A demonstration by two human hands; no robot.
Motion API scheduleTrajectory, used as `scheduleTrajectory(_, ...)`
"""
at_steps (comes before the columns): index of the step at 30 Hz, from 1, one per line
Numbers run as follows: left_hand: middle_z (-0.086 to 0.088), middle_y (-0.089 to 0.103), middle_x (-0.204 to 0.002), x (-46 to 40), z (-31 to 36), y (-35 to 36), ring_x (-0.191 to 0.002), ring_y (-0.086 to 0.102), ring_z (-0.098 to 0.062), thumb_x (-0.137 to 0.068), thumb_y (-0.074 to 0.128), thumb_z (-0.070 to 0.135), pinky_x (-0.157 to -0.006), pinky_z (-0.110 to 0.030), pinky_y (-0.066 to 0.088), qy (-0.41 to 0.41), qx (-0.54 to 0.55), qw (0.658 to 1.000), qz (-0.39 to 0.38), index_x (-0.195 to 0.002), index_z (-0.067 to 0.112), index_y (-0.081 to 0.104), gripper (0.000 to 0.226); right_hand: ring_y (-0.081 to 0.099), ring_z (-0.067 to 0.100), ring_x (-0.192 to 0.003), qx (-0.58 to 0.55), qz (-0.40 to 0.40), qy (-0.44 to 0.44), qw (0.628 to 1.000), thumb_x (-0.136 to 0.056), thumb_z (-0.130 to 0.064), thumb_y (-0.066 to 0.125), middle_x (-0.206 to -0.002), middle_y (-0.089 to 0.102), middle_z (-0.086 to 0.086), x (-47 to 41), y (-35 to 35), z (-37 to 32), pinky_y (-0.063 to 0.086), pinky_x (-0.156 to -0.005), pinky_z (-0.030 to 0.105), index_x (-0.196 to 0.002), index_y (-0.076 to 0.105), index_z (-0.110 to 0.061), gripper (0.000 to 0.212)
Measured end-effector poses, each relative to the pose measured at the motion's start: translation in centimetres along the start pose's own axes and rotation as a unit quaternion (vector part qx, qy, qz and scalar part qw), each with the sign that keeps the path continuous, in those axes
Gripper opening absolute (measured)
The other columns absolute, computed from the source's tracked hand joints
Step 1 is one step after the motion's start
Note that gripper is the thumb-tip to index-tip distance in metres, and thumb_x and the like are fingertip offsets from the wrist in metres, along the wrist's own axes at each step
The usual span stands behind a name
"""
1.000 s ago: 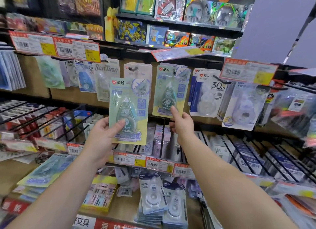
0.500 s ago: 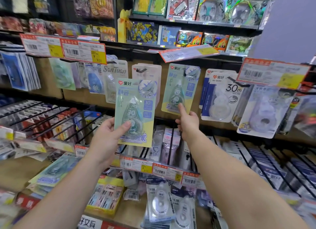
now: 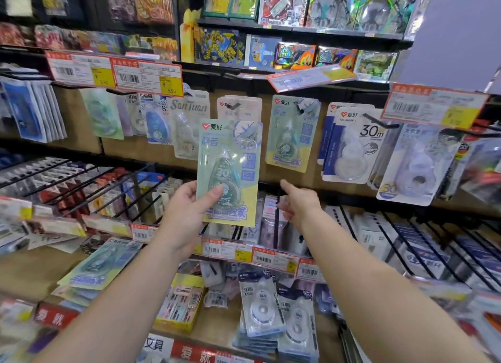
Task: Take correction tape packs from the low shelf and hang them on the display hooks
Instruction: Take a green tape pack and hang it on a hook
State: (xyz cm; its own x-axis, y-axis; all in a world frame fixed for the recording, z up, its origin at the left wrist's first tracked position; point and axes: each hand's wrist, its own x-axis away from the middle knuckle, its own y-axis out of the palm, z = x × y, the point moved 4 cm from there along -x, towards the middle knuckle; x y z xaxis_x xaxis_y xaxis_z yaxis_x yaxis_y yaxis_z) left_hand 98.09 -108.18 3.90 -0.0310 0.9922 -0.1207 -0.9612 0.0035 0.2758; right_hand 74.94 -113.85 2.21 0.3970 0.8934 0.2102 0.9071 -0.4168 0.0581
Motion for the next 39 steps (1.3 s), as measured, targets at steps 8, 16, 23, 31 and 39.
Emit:
scheduleTrajectory(8,-0.008,0.076,-0.107,1.1,0.5,2.0,-0.102,0.071,-0.027,-0.067,0.077,0.033,-0.089,-0.046,0.055,0.009,0.012,0.999,-0.042,-0.121,0.009,0.06,0.062,0.059,0.008,-0.065,0.049,-0.081,-0.25,0.964,-0.1,-0.043,0.048,-0.081,0.067,-0.001,11.4,0.4,-0.5,0.047,-0.065,0.029,-0.098,0.065,-0.014,0.034)
scheduleTrajectory(16,-0.002,0.074,-0.107,2.0,0.8,5.2,-0.098,0.071,-0.014,-0.086,0.073,0.013,-0.075,-0.019,0.054,0.04,-0.017,0.995,-0.086,-0.107,0.015,0.063,0.023,0.046,-0.002,-0.053,0.11,-0.015,-0.312,0.943,-0.094,-0.029,0.064,-0.054,0.054,-0.021,14.6,-1.7,-0.5,0.036,-0.055,0.014,-0.074,0.058,-0.025,0.022)
scheduleTrajectory(23,-0.001,0.074,-0.109,2.2,1.5,7.6,-0.1,0.071,-0.012,-0.084,0.078,0.02,-0.079,-0.022,0.052,0.055,-0.025,0.995,-0.079,-0.118,0.01,0.061,0.04,0.048,0.012,-0.064,0.084,0.026,-0.311,0.946,-0.093,-0.039,0.064,-0.067,0.055,0.0,14.6,-3.5,-1.2,0.049,-0.064,0.044,-0.084,0.066,-0.02,0.021)
scheduleTrajectory(31,0.0,0.074,-0.108,1.9,1.3,8.2,-0.099,0.071,-0.012,-0.083,0.078,0.025,-0.083,-0.027,0.053,0.04,-0.018,0.997,-0.068,-0.118,0.013,0.062,0.041,0.044,0.008,-0.058,0.079,0.03,-0.31,0.947,-0.092,-0.041,0.064,-0.055,0.048,-0.015,14.1,-3.8,-2.0,0.047,-0.062,0.04,-0.077,0.062,-0.022,0.025)
scheduleTrajectory(39,0.004,0.071,-0.099,1.0,0.6,7.8,-0.092,0.068,-0.01,-0.081,0.079,0.037,-0.081,-0.032,0.055,0.058,-0.109,0.992,-0.031,-0.106,0.019,0.061,0.036,0.053,0.016,-0.067,0.114,0.033,-0.295,0.948,-0.09,-0.046,0.064,-0.076,0.062,0.016,12.1,-3.9,-1.4,0.052,-0.071,0.045,-0.085,0.065,-0.021,0.026)
